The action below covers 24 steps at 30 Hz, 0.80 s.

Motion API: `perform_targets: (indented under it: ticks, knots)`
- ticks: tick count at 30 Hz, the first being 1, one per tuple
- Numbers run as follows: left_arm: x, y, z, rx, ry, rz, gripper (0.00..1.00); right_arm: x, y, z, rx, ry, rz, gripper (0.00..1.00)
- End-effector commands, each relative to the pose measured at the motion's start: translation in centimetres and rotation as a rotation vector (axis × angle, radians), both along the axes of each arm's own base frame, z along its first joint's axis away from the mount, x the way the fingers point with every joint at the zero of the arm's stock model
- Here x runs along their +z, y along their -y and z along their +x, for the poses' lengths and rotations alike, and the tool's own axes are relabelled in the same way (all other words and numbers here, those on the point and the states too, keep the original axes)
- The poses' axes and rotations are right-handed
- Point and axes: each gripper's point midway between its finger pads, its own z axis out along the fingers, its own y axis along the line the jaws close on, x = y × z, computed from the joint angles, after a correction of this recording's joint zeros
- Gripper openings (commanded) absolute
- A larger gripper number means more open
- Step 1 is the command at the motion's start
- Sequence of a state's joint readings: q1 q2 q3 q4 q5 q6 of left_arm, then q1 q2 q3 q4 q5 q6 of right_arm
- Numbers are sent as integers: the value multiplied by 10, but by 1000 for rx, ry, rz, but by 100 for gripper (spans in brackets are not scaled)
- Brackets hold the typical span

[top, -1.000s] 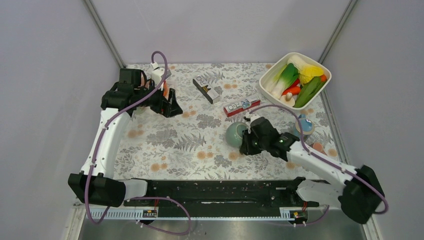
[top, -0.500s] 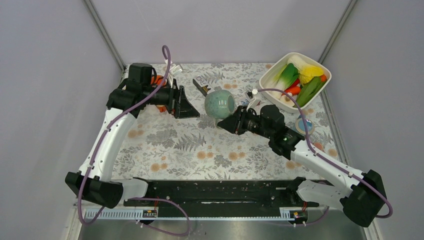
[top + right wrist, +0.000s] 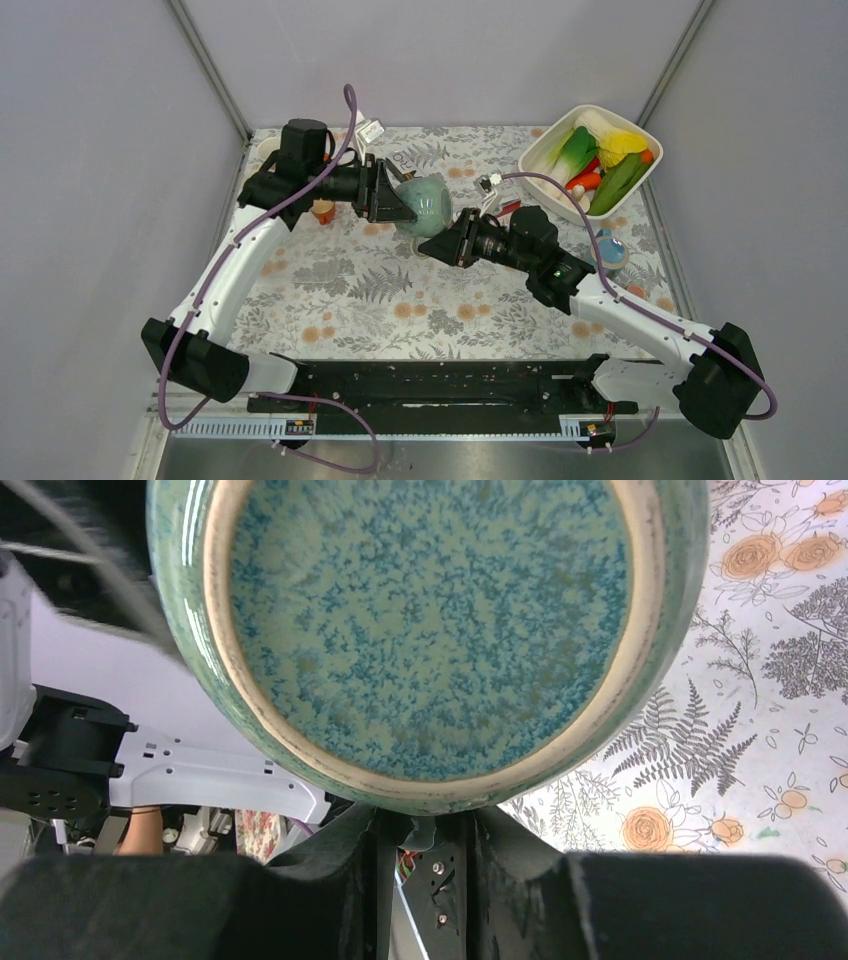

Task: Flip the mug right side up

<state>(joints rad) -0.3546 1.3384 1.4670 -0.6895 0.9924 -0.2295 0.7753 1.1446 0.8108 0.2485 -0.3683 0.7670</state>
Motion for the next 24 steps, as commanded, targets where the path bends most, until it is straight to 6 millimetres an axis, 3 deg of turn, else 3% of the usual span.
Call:
perform_targets:
  ticks: [1, 4, 5, 8, 12, 14, 18, 19, 24]
  knots:
    - [10, 17, -8, -88, -11, -85, 53, 91, -8, -6, 47, 217, 197, 0]
    - [11, 18, -8, -96, -8, -96, 8, 81, -13, 0, 38, 186, 181, 0]
    - [11, 18, -6, -83, 3, -91, 0, 76, -14, 4, 26, 170, 169, 0]
    - [5, 12, 7, -1, 19, -58, 0, 57, -15, 15, -18, 125, 108, 5]
    - [-17, -9, 38, 191, 21, 50, 0, 30, -13, 27, -77, 74, 29, 39]
    - [-37, -25, 54, 289, 47, 144, 0, 18, -15, 32, -85, 53, 1, 61]
    - [-80, -63, 79, 459, 73, 328, 0, -16, -27, 40, -68, -27, -86, 94]
    - [-88, -72, 82, 481, 74, 357, 0, -24, -29, 41, -61, -45, -109, 99]
    - [-130, -137, 91, 669, 32, 543, 0, -55, -35, 41, -32, -110, -186, 99]
